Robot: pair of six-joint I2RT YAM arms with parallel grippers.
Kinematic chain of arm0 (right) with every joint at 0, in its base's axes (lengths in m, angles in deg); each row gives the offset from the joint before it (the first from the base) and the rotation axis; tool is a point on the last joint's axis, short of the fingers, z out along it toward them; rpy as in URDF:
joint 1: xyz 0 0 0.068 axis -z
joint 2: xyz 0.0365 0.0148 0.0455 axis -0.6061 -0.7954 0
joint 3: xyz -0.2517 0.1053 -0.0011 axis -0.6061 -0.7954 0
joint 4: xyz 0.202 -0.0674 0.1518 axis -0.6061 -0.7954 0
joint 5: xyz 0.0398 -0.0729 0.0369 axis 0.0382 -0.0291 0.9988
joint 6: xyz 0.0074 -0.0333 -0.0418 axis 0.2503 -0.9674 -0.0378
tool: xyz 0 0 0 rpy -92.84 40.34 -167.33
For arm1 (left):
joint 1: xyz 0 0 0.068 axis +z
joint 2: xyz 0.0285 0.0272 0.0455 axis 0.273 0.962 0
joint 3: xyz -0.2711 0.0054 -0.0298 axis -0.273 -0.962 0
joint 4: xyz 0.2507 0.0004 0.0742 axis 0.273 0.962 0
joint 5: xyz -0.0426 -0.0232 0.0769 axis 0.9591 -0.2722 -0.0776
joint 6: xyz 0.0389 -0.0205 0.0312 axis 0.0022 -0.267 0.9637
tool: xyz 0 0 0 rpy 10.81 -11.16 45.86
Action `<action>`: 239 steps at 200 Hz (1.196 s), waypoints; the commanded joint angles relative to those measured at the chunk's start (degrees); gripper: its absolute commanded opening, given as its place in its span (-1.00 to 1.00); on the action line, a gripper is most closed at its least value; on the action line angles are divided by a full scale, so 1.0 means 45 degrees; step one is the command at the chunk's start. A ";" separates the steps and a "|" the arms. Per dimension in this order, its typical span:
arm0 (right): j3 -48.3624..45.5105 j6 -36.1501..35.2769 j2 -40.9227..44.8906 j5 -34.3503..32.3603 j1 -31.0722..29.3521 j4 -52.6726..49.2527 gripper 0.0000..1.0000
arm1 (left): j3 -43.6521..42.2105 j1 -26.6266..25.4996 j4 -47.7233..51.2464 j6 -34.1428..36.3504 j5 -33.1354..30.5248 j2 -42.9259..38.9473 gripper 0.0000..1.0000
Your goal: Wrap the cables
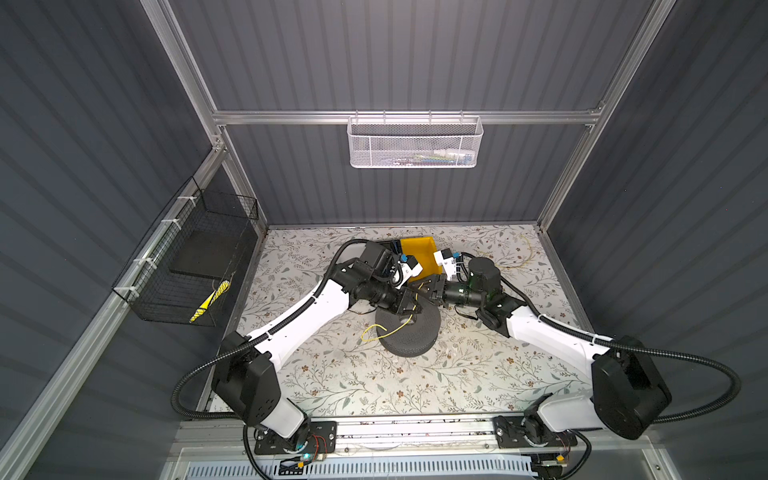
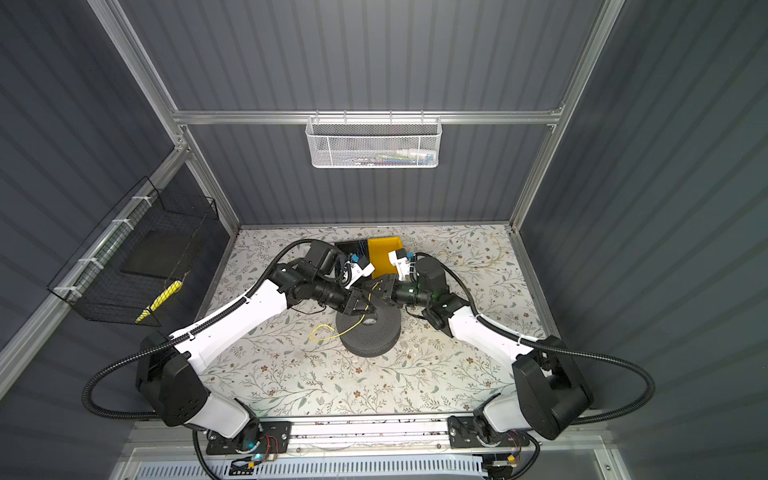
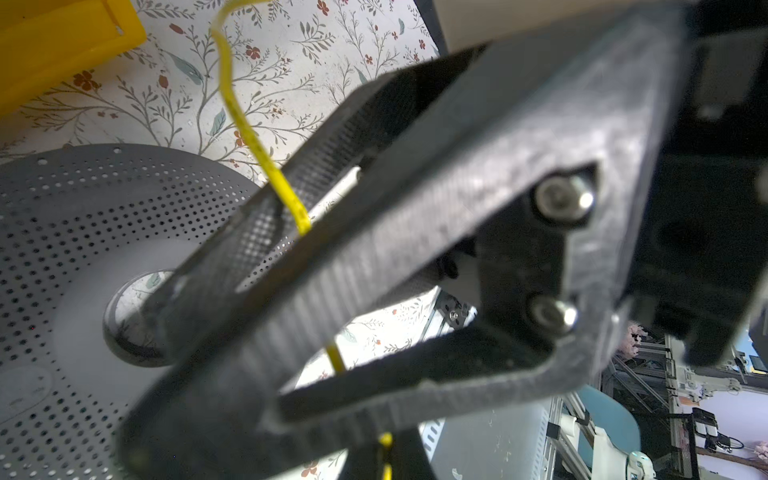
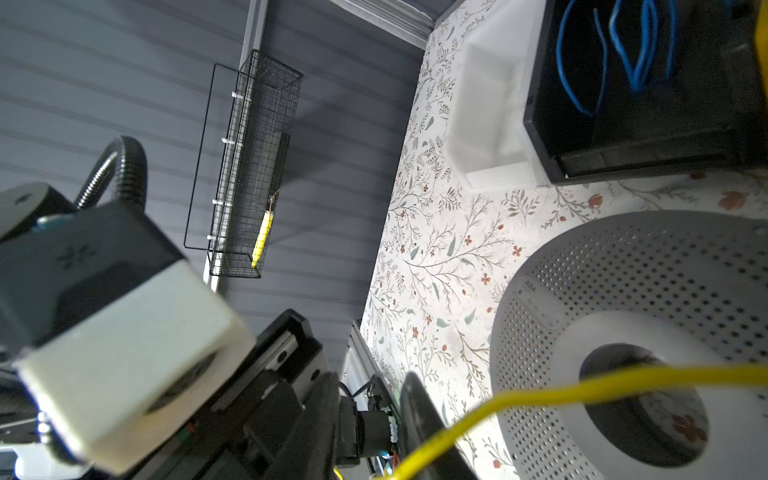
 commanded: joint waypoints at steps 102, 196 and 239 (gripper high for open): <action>-0.1232 0.1369 0.1058 -0.1123 0.0545 0.0499 -1.00 | -0.0900 0.0302 0.0149 0.0290 -0.1336 -0.1422 0.63; -0.3330 0.1107 0.2803 0.0001 0.2196 -0.0679 -1.00 | -0.2241 0.3965 0.0452 -0.2187 -0.3059 -0.4372 0.58; -0.3412 0.0979 0.3101 0.1068 0.2818 -0.0927 -1.00 | -0.5485 0.4083 -0.1842 -0.4522 -0.1409 -0.4704 0.39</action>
